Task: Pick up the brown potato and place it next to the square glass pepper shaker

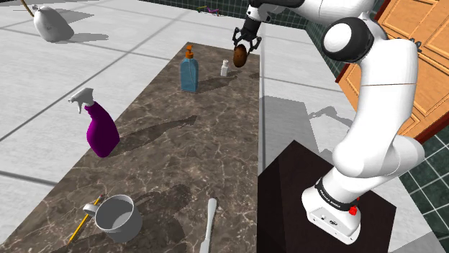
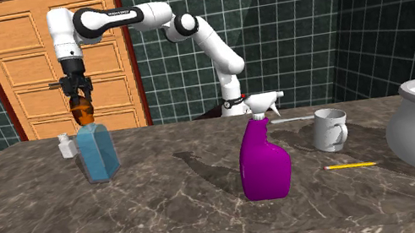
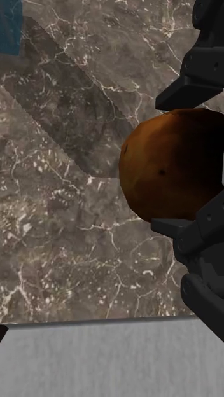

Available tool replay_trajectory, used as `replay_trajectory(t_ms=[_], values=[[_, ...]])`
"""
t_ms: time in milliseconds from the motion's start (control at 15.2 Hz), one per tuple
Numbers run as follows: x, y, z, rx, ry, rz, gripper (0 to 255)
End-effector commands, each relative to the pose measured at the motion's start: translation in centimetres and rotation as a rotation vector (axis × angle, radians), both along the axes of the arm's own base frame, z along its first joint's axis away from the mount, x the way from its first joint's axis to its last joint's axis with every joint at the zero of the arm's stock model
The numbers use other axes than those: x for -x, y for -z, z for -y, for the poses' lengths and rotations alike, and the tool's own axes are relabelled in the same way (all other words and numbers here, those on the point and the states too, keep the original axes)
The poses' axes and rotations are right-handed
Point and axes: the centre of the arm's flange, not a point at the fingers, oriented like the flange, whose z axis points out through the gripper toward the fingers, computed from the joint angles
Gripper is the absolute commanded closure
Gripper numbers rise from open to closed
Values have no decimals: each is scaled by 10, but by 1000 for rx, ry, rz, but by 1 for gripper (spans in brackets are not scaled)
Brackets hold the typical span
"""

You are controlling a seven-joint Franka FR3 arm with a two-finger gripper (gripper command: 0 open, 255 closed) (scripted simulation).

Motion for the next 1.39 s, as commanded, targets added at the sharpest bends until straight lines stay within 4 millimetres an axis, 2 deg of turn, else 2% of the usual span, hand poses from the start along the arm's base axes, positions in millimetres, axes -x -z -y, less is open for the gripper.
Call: replay_trajectory(t_ms=[0,1320], values=[[-1,11,0,0,0,1,255],[-1,116,0,0,0,1,255]])
